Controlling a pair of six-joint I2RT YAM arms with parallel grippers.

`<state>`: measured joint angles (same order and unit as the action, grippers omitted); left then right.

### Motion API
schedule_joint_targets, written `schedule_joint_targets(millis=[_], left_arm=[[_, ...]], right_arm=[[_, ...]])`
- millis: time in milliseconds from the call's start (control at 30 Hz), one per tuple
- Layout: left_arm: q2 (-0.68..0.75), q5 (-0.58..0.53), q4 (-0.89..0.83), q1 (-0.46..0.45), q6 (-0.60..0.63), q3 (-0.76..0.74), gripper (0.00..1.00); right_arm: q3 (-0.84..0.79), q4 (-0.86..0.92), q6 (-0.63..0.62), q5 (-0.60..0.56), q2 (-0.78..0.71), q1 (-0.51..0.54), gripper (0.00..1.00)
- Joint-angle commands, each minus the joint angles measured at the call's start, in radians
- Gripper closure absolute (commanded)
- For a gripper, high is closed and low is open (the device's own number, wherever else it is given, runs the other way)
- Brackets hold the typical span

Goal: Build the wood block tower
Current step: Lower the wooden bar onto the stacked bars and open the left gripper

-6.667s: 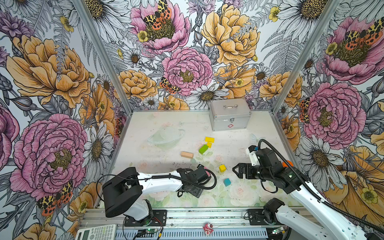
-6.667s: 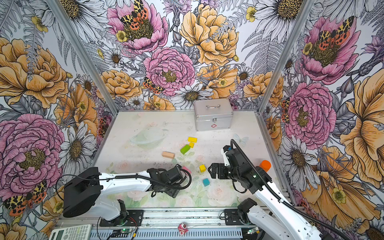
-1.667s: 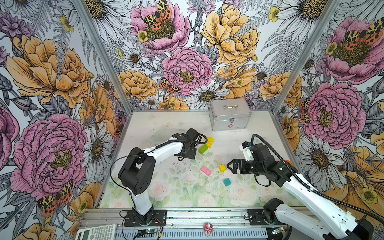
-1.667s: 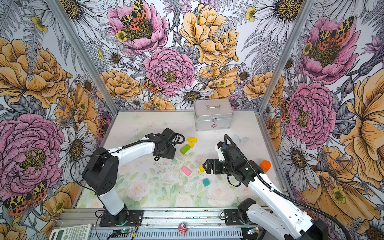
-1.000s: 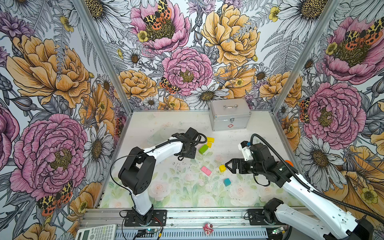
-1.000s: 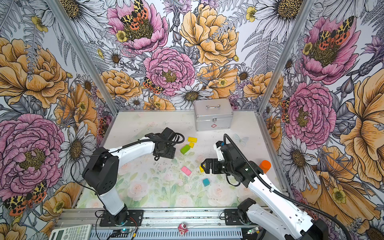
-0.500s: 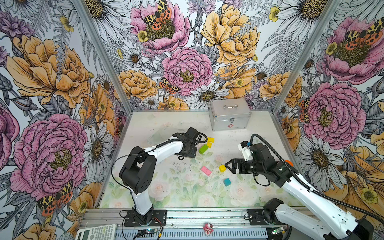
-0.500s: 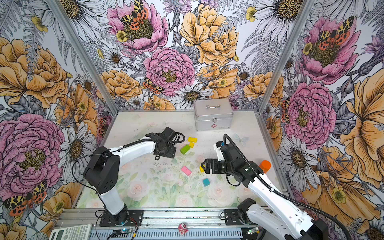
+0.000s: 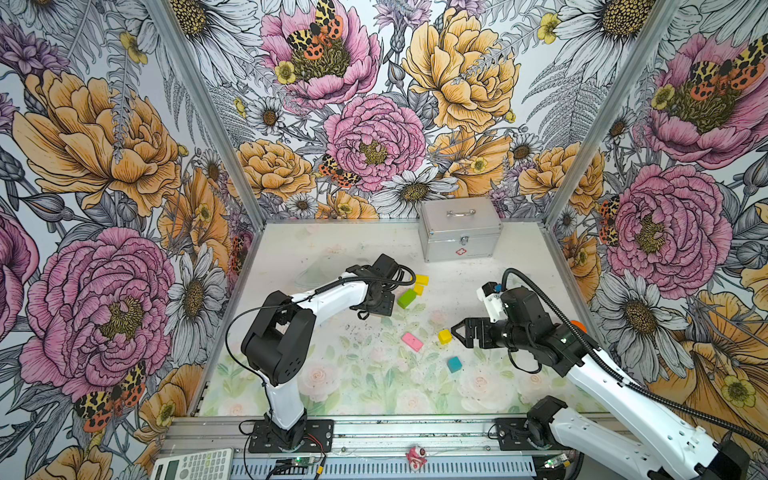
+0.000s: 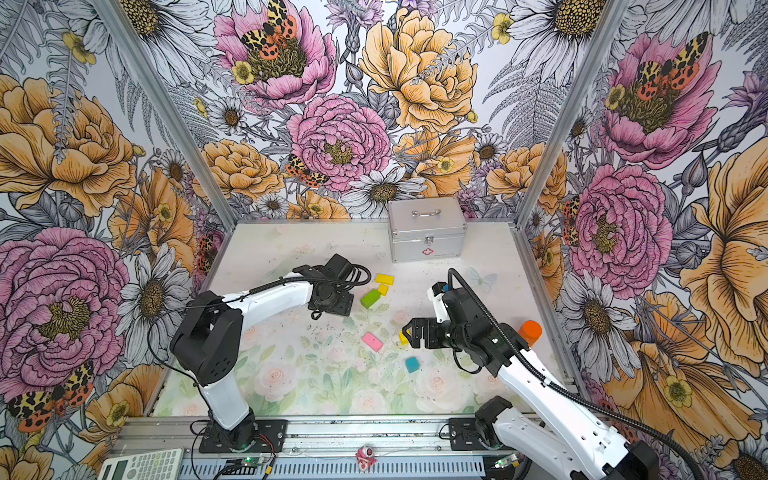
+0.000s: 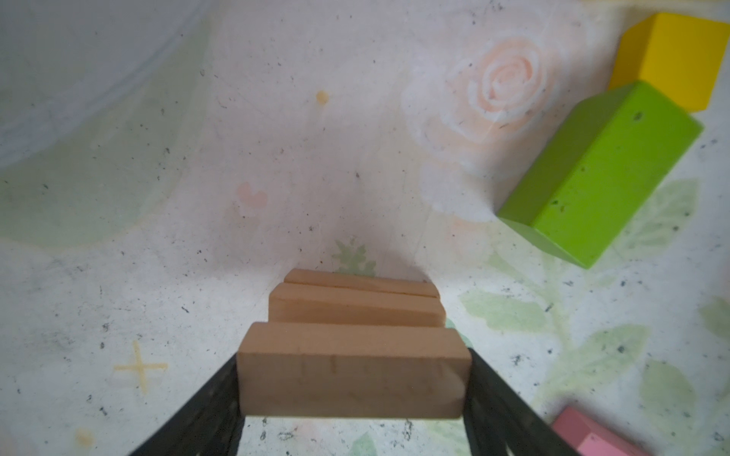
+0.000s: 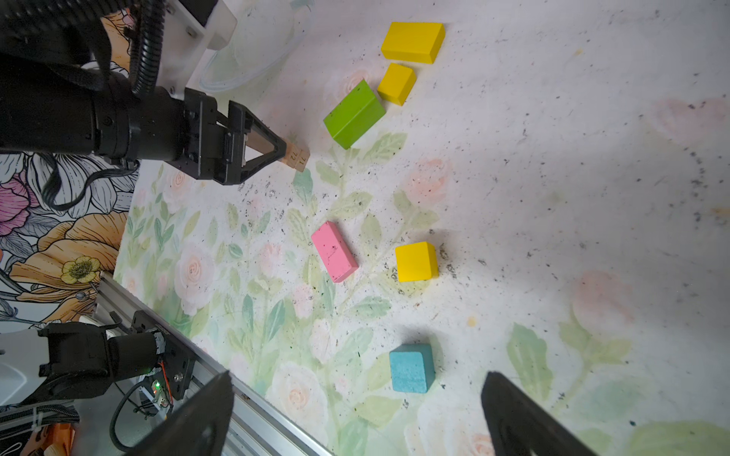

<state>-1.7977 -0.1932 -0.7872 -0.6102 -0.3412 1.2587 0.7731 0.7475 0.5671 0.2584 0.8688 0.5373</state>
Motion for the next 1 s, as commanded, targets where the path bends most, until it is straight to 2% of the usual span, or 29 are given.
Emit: schedule_joint_targets(millis=[0,967], left_arm=[[-0.010,0.011,0.018,0.001,-0.007,0.018,0.19],[0.004,0.006,0.015,-0.008,0.010,0.040,0.14]], right_arm=[[-0.007,0.009,-0.018,-0.014,-0.015,-0.003,0.00],[0.000,0.028,-0.031,-0.021,-0.020,-0.011,0.00]])
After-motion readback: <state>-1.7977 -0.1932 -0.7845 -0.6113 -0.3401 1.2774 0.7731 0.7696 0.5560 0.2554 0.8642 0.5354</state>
